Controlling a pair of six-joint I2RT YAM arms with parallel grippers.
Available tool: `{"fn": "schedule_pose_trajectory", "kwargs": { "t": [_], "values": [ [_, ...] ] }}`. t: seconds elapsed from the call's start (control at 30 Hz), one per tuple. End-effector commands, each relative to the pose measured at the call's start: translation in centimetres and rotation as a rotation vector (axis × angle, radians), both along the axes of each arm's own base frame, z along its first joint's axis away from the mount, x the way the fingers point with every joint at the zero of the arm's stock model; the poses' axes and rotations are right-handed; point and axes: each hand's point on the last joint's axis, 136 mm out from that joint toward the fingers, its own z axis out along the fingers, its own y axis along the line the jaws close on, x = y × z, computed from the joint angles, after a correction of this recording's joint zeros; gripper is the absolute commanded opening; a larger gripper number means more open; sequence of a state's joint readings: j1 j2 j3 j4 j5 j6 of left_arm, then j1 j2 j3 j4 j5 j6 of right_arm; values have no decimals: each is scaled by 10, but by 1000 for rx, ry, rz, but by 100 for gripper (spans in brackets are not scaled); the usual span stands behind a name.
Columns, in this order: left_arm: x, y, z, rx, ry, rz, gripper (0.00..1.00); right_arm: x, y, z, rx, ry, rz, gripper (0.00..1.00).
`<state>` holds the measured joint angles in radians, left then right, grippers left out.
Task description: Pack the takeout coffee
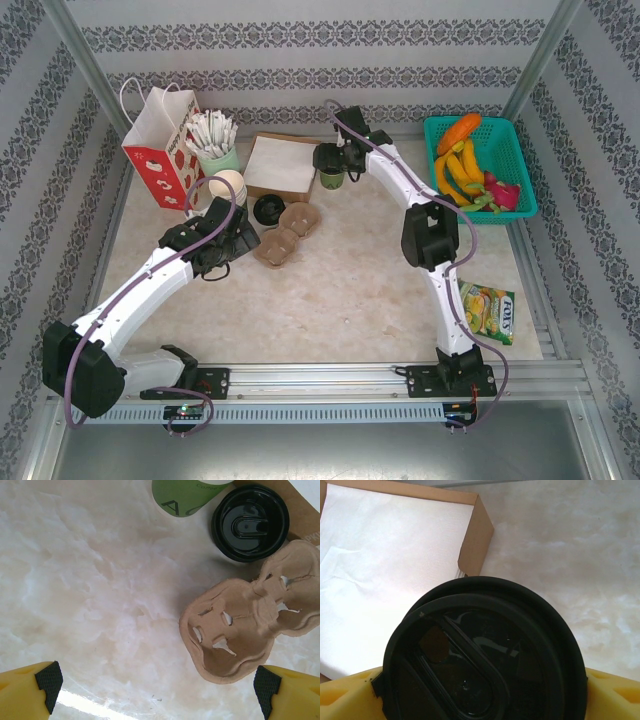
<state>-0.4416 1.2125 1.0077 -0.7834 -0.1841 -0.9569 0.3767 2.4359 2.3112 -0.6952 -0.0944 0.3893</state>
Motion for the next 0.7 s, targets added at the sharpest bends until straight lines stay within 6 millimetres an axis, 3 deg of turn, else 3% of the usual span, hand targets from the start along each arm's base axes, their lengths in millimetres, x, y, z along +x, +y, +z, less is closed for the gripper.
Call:
{"fn": "schedule_pose_trajectory", "kwargs": {
  "t": [0.0,0.37,0.67],
  "values": [
    [1,3,1,-26,-14,29,100,1,-2,-10,2,35,-8,89],
    [2,-2,-5,-52,10,16,100,5,-7,17,-6,-22,-7,94],
    [5,1,1,-43,-2,15,100,2,-11,53,-3,-88,0,97]
  ]
}}
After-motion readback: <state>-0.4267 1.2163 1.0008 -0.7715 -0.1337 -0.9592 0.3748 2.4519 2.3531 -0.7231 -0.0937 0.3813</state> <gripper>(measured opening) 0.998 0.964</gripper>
